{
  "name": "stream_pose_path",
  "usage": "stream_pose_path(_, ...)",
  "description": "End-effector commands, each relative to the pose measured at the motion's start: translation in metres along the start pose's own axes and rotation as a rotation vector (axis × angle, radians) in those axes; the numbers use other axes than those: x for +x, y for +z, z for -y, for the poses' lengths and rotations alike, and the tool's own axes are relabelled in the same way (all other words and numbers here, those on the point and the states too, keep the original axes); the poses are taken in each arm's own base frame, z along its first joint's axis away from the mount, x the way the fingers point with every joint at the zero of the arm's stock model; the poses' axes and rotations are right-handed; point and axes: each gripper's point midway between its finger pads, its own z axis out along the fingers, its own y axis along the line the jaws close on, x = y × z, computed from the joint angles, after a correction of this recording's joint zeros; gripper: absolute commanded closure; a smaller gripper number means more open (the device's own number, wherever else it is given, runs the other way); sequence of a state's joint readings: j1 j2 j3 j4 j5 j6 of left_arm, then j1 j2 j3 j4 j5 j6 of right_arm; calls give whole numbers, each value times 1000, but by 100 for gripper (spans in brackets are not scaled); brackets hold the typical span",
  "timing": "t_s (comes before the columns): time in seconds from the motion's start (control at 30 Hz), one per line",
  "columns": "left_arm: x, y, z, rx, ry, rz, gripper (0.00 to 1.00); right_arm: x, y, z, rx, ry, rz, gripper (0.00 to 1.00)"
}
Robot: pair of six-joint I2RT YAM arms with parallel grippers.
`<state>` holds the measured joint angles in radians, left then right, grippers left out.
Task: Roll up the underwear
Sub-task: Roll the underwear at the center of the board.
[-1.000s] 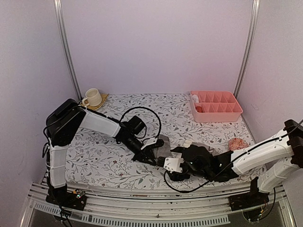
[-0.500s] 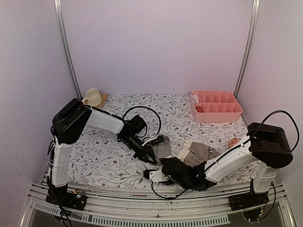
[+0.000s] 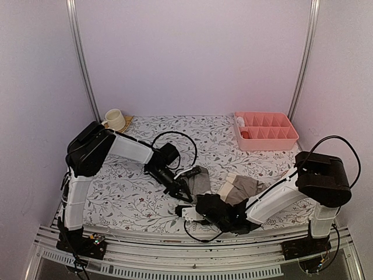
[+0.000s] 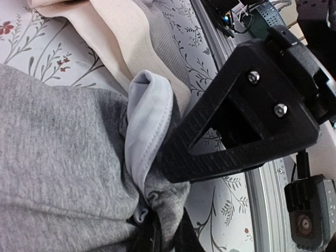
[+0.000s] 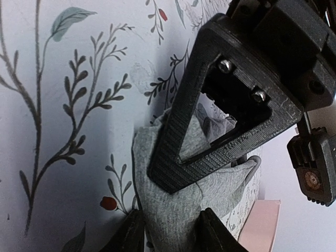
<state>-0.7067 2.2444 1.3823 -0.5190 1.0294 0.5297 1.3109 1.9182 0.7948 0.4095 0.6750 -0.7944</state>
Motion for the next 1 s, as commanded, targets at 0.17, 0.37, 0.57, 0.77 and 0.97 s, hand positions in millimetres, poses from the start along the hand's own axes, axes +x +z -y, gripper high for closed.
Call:
stream_pose_path(0.17,51,3,-20,-61,-129,-132,100,23,17,-23,-97,-14,-92,72)
stream_pose_path(0.37,41,-3,-14,-56,-96,-109,82,21,17,-38,-188,4,-95,89)
stream_pose_path(0.57,18,-20,1,-106,31,-55,48,19,15,-49,-364,108,-104,94)
stream_pose_path(0.77,0,-42,7,-234,140,8,27,19,11,-50,-489,215,-122,95)
stream_pose_path(0.97,-26,-91,11,-482,297,118,9,7,4,-48,-667,321,-107,96)
